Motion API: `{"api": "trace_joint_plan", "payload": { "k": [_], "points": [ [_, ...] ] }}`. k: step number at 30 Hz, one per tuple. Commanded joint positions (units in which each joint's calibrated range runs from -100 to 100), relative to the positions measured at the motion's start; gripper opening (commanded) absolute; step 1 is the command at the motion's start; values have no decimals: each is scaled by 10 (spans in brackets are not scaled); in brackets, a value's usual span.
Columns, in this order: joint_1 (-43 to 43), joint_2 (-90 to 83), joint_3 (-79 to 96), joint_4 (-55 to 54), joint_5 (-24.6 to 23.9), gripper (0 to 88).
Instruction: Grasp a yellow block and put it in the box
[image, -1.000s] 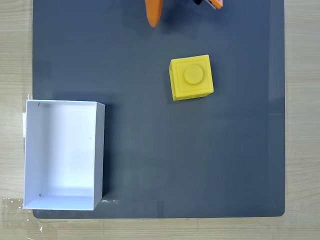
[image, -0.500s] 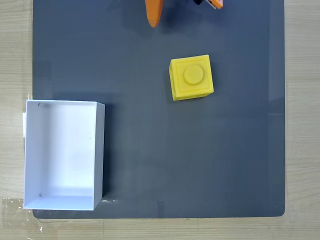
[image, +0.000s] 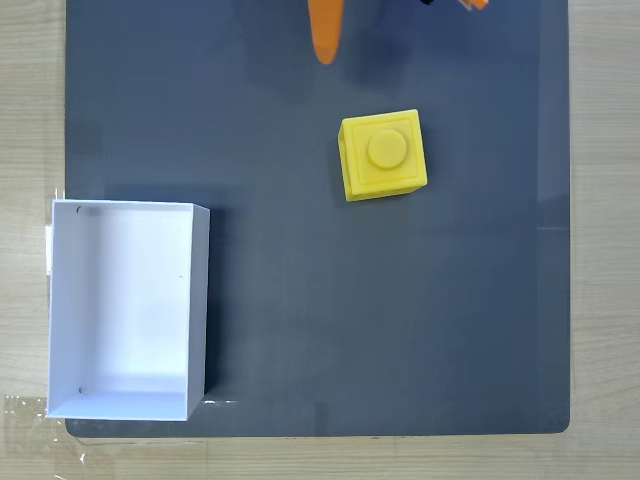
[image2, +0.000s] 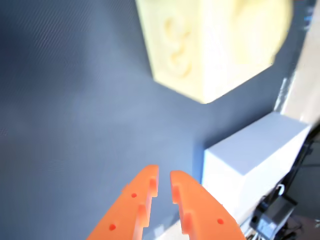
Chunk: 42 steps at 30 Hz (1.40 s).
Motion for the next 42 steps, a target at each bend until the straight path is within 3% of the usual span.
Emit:
{"api": "trace_joint_plan", "payload": {
  "k": [1,13,18,22,27,42],
  "points": [
    [-18,119,-142,3,-2,32],
    [-76,496,-606,291,2,43],
    [-76,608,-720,354,2,200],
    [-73,663,-739,354,3,341],
    [-84,715,-731,353,3,440],
    [-114,888,-731,250,14,461]
  ]
}}
